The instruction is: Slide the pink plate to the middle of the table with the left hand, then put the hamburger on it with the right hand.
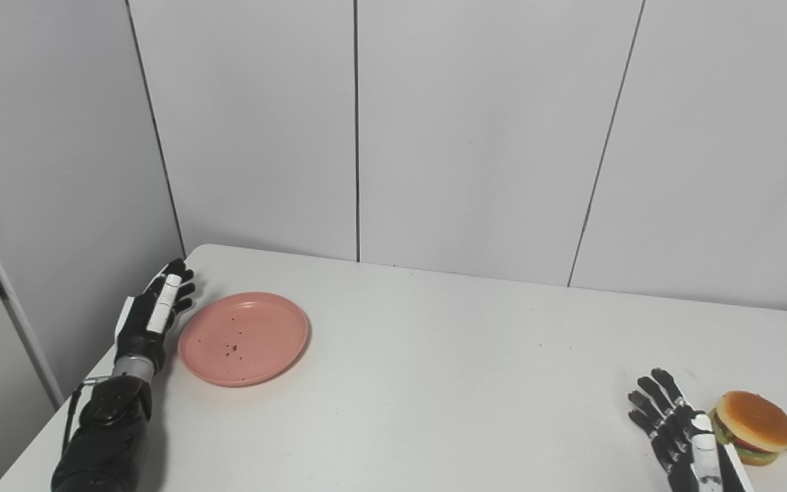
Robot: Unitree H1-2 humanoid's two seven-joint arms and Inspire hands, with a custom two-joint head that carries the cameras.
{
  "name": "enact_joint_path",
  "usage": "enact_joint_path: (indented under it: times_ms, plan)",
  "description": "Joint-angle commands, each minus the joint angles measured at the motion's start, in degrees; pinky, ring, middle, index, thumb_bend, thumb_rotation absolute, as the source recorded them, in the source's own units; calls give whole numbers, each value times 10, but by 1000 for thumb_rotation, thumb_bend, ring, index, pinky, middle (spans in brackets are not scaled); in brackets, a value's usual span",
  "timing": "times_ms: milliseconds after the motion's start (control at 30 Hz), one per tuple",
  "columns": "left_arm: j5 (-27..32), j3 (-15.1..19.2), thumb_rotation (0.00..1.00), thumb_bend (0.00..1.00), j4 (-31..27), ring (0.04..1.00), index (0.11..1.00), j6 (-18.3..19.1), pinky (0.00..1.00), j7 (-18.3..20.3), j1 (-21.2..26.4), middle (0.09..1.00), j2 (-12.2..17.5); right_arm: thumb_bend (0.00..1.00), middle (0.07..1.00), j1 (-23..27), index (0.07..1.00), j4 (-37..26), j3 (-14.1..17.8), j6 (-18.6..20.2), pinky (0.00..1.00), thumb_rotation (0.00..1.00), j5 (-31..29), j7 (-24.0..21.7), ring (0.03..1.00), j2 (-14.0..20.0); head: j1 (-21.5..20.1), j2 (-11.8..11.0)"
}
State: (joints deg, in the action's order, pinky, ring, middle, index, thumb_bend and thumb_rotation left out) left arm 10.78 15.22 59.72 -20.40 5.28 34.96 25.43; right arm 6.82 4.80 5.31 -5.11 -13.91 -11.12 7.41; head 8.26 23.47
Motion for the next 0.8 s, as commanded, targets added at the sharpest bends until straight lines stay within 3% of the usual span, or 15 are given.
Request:
enact_joint_path:
  times_ms: [0, 400, 533, 767]
  plan:
    - [-8, -8, 864, 931, 9, 873, 863, -35, 819, 9, 45, 869, 22, 847, 919, -34, 929, 16, -5, 13, 912, 1000, -7, -3, 896, -9, 1, 1]
    - [-20, -34, 880, 895, 35, 883, 864, -44, 860, 1, 47, 878, 0, 859, 916, -40, 931, -3, -6, 28, 908, 1000, -7, 0, 892, -9, -3, 10]
    - [-13, -40, 864, 916, 50, 869, 839, -58, 851, 12, 49, 863, -7, 861, 916, -41, 931, -7, -7, 31, 907, 1000, -5, 1, 890, -10, -5, 13]
    - [10, -38, 852, 935, 26, 875, 841, -42, 866, 42, 45, 872, -21, 851, 907, -40, 921, -11, -8, 35, 897, 1000, -4, 7, 883, -13, -9, 16]
